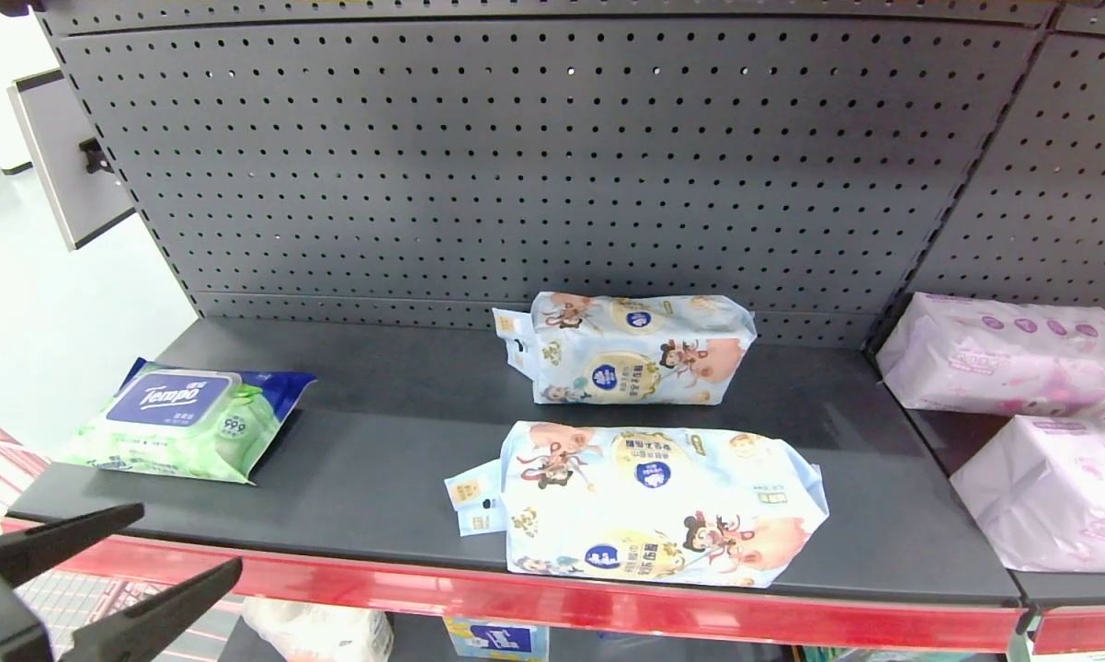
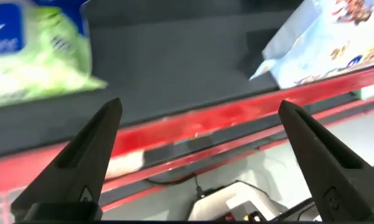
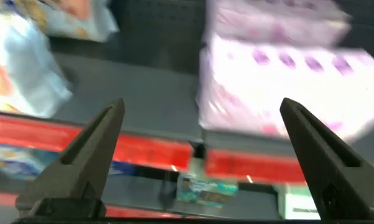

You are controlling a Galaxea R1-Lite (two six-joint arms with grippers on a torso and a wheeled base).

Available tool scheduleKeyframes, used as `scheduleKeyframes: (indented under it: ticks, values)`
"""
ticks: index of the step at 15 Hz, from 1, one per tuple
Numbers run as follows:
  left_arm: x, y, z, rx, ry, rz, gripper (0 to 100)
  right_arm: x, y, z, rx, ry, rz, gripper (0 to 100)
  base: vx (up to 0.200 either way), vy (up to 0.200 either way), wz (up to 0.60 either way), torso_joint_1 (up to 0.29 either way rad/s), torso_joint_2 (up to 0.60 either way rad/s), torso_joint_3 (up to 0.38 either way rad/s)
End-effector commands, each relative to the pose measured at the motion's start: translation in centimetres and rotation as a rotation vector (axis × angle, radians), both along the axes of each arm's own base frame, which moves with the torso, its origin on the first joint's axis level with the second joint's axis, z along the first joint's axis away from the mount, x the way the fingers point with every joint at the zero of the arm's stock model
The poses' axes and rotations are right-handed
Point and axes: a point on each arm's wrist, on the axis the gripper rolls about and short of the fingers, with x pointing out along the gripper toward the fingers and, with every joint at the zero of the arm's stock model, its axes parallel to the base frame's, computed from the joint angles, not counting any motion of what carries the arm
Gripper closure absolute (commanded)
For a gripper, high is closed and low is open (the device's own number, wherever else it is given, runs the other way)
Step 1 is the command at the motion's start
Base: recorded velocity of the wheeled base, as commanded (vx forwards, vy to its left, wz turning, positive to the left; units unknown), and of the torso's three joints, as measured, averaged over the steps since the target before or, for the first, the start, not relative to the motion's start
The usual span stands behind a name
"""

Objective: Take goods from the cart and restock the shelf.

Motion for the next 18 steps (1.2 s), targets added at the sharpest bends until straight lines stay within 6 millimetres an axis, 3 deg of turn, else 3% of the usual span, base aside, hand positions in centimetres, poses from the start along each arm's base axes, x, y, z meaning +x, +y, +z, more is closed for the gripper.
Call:
scheduleKeyframes:
  ticks: [1,2,4,7,8,9,14,18]
  values:
    - [-4.5,1.7,-0.6,0.005,-0.091,0.091,0,7.8,1.5,5.4,0.013,0.22,0.324,0,0.0,0.0,0.0,0.0,0.0,0.0]
    - [-5.7,2.2,-1.1,0.025,-0.091,0.143,0,9.6,2.4,5.2,0.024,0.29,0.45,0,0.0,0.0,0.0,0.0,0.0,0.0]
    - [-6.9,2.7,-1.5,0.039,-0.111,0.192,0,11.2,3.4,4.8,0.054,0.363,0.664,0,0.0,0.0,0.0,0.0,0.0,0.0]
    - [-7.4,3.1,-1.8,0.072,-0.151,0.273,0,15.0,4.7,4.7,0.063,0.434,0.826,0,0.0,0.0,0.0,0.0,0.0,0.0]
    - [-7.5,3.1,-1.7,0.072,-0.154,0.277,0,15.4,4.8,4.7,0.06,0.431,0.844,0,0.0,0.0,0.0,0.0,0.0,0.0]
    - [-7.8,3.2,-1.8,0.076,-0.158,0.295,0,17.2,5.3,4.4,0.025,0.41,0.921,0,0.0,0.0,0.0,0.0,0.0,0.0]
    - [-8.1,3.3,-1.8,0.113,-0.162,0.288,0,18.6,5.8,3.2,0.006,0.433,0.998,0,0.0,0.0,0.0,0.0,0.0,0.0]
    - [-8.2,3.4,-2.0,0.125,-0.163,0.288,0,19.8,5.7,4.0,0.025,0.425,0.957,0,0.0,0.0,0.0,0.0,0.0,0.0]
